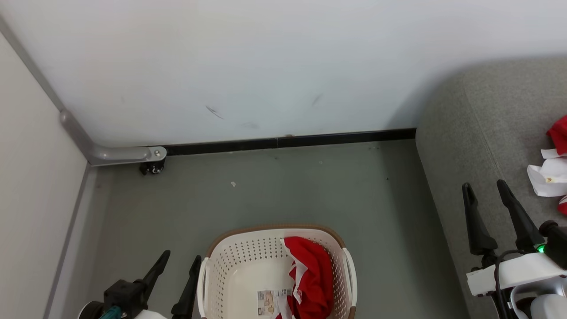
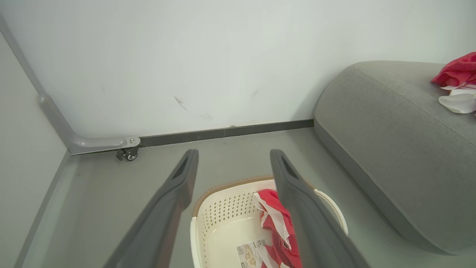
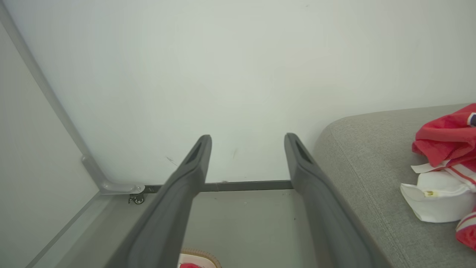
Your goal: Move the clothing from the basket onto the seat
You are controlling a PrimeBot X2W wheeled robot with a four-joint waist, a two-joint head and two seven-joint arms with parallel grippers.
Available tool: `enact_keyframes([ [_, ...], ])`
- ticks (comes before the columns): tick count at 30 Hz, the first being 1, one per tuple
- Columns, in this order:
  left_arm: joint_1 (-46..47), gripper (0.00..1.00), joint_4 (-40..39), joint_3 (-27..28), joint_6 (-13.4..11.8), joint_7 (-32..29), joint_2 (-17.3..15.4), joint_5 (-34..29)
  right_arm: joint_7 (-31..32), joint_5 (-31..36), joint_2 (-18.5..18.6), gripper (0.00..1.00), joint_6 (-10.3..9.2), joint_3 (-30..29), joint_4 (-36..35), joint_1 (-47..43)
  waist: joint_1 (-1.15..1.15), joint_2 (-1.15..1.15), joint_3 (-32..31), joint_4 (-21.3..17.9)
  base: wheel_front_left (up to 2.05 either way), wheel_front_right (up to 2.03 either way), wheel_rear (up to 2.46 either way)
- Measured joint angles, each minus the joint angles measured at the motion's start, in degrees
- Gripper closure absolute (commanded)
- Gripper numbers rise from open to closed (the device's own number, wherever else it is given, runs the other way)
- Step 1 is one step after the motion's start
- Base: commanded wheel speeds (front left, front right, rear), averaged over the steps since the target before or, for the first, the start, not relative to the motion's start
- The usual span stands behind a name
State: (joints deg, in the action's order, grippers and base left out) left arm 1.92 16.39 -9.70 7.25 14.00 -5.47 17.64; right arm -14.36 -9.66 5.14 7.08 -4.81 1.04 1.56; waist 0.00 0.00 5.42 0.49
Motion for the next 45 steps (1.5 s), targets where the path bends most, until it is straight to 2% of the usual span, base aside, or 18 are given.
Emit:
enact_keyframes([
  [24, 14.0, 0.00, 8.8, -11.1, 0.0, -7.6, 0.5, 7.6, 0.0, 0.2, 0.9, 0.00, 0.00, -1.1, -5.5, 10.0, 0.00, 0.00, 12.8, -2.1, 0.00, 0.00, 0.00],
  [33, 18.8, 0.00, 12.0, -13.4, 0.0, -10.0, 1.5, 11.7, 0.0, 0.3, 0.8, 0.00, 0.00, 0.0, -6.9, 14.3, 0.00, 0.00, 18.3, -3.2, 0.00, 0.00, 0.00],
  [45, 27.5, 0.00, 15.1, -19.7, 0.0, -12.5, 1.3, 10.9, -0.1, 0.2, 0.3, 0.00, 0.00, 0.6, -8.1, 19.1, 0.00, 0.00, 25.6, -4.8, 0.00, 0.00, 0.00],
])
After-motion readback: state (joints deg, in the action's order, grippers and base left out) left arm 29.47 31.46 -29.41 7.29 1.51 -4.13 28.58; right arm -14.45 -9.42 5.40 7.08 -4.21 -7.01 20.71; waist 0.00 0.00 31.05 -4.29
